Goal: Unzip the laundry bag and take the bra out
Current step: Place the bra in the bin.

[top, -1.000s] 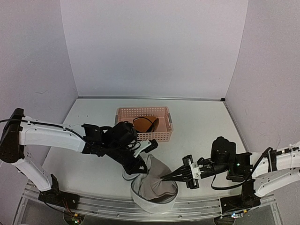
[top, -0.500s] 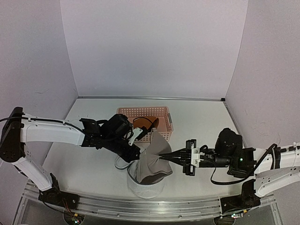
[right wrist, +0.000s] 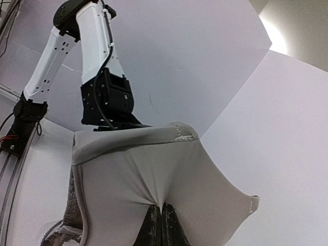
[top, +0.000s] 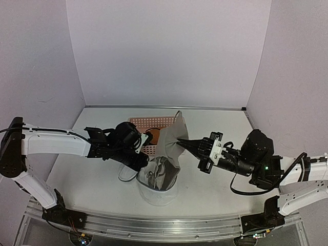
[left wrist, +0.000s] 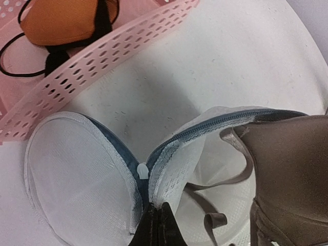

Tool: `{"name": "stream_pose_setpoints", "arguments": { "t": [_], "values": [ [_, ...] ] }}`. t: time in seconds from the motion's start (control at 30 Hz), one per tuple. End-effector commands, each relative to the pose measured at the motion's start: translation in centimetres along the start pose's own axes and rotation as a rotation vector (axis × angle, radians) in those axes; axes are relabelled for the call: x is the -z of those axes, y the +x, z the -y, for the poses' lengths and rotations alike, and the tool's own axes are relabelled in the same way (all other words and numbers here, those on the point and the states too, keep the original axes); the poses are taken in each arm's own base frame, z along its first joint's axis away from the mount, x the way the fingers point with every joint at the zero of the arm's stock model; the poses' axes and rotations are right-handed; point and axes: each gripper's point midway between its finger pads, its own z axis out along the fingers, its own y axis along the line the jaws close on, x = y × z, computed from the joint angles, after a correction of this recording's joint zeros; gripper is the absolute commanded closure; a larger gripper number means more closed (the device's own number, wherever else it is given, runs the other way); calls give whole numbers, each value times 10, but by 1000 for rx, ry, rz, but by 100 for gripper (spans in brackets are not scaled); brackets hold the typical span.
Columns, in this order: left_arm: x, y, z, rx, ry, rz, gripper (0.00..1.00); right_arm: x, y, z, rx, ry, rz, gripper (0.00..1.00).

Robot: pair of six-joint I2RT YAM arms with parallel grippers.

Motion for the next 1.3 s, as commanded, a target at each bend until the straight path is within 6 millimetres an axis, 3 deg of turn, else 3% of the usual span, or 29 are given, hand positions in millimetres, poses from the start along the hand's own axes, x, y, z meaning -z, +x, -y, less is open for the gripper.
{"name": "stream_pose_setpoints", "arguments": {
  "t": [0.0,0.4,0.6,0.77,1.1,1.27],
  "values": [
    [17,-14,-23,67,-85,82,100,-4,-40,58,39,200,75,100],
    [12,-2,-38,94,-139,56,100,-24,-69,122,97,359,83,100],
    [12,4,-43,101,-158,51,100,-41,-73,149,111,405,81,100],
    [18,8,-45,122,-162,61,100,-60,-69,176,117,449,69,100],
    [49,2,-47,165,-154,135,100,-112,-59,220,96,499,94,100],
    [59,4,-50,175,-163,154,100,-149,-30,226,79,492,79,100]
  ]
}}
